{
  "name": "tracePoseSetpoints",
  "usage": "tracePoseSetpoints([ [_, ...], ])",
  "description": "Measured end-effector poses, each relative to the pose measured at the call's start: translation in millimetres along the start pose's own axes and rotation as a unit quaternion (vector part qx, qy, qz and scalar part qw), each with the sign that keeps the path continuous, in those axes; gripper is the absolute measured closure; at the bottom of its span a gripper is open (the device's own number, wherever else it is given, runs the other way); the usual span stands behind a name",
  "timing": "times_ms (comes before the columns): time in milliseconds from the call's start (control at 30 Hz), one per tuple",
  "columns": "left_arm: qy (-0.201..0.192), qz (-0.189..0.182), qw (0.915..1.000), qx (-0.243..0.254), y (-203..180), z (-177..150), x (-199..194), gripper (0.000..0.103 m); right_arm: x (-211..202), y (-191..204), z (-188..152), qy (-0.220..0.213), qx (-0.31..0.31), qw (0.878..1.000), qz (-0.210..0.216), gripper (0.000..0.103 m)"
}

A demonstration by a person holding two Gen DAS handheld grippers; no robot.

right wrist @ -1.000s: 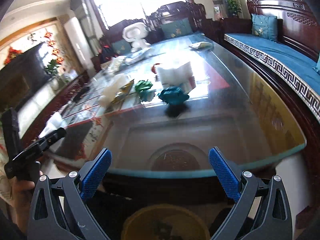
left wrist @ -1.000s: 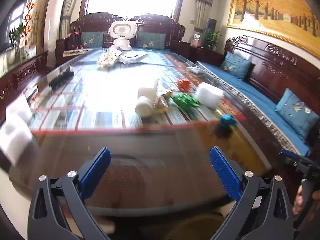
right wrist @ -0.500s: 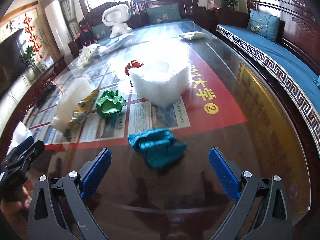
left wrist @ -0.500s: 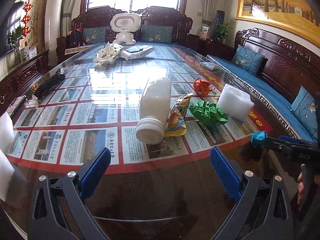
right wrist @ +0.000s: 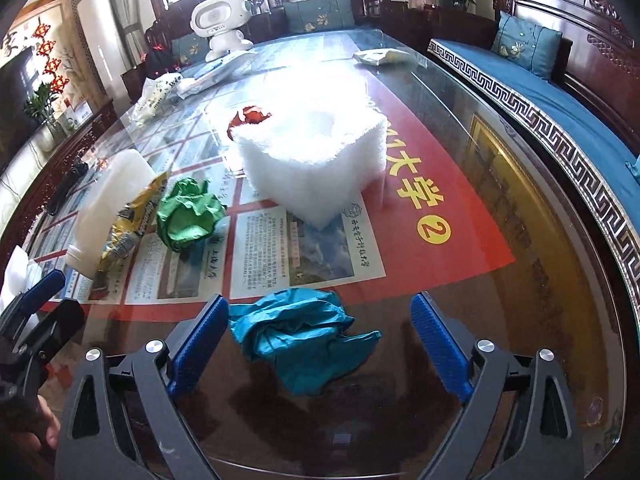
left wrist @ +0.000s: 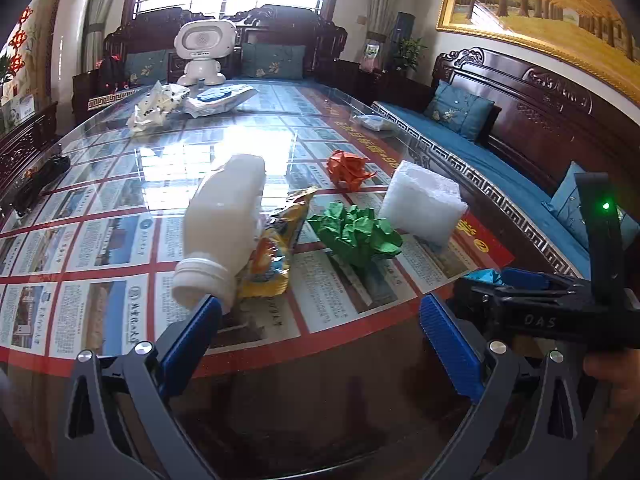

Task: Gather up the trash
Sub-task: 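Grasp the teal cloth with the right tool, then grasp the green crumpled paper with the left tool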

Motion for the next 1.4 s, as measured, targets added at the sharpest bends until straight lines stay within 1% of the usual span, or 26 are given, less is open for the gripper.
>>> tracePoseSetpoints([
  [33,0.0,0.0,1.0,0.001,-2.3,0.2,1.8,0.004,1.4,-0.1,-0.8,0.002,-0.002,1.0,0.0,0.018],
  [133,0.004,0.0,1.0,0.006,-7.9,-0.1,6.8,0.004,0.6,-0.4,-1.1,-0.001,-0.008,1.0,-0.007,0.026],
  [167,0.011,-0.003,0.9999,0.004,-9.7,0.1,9.9,0.004,0.6,-1.4,-1.8,-0.001,-0.008,1.0,-0.007,0.028],
  [267,0.018,-0.009,0.9998,0.002,-15.2,-0.6,13.8,0.004,-0.2,-2.2,-2.7,-0.001,-0.018,1.0,-0.012,0.039],
  [333,0.018,-0.005,0.9998,0.009,-19.4,-1.9,14.5,0.004,-1.0,-2.0,-3.8,0.0,-0.03,0.999,-0.018,0.05],
  [367,0.019,-0.003,0.9997,0.012,-21.7,-2.4,15.3,0.004,-1.4,-2.6,-4.0,-0.001,-0.033,0.999,-0.017,0.051],
  [433,0.022,-0.002,0.9997,0.014,-25.3,-1.7,17.0,0.004,-3.2,-6.2,-5.7,-0.009,-0.028,1.0,0.004,0.053],
  [600,0.028,0.012,0.9994,0.018,-32.9,0.6,24.6,0.004,-8.3,-14.3,-9.2,-0.016,-0.018,0.999,0.028,0.054],
  [833,0.031,0.019,0.9991,0.021,-48.4,10.9,40.2,0.004,-13.5,-21.3,-7.0,-0.024,-0.012,0.999,0.039,0.054],
  [933,0.027,0.027,0.999,0.024,-54.6,18.6,51.0,0.004,-14.0,-23.2,-6.6,-0.026,-0.015,0.999,0.043,0.053],
  [1000,0.032,0.027,0.9989,0.022,-56.9,22.0,60.6,0.004,-13.4,-23.3,-5.3,-0.028,-0.016,0.998,0.045,0.053],
  [1133,0.042,0.031,0.9984,0.019,-55.8,23.8,74.5,0.004,-10.8,-22.9,-1.8,-0.026,-0.027,0.998,0.044,0.053],
  [1233,0.053,0.023,0.9983,0.009,-51.7,27.3,80.3,0.004,-7.0,-21.4,3.9,-0.024,-0.037,0.998,0.044,0.053],
  [1400,0.064,0.023,0.9977,0.001,-44.4,36.3,90.0,0.004,2.4,-20.6,15.6,-0.019,-0.054,0.997,0.049,0.053],
])
Point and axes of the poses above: each gripper's, at about its wrist camera, not at the fingertips, and x roughly the way its jaws point, y to its left, z to its top, the point moved 1 cm from there along x, roughly the way its jaws point, and after that the axes turned 15 degrees about -x, right-handed, at the moved point
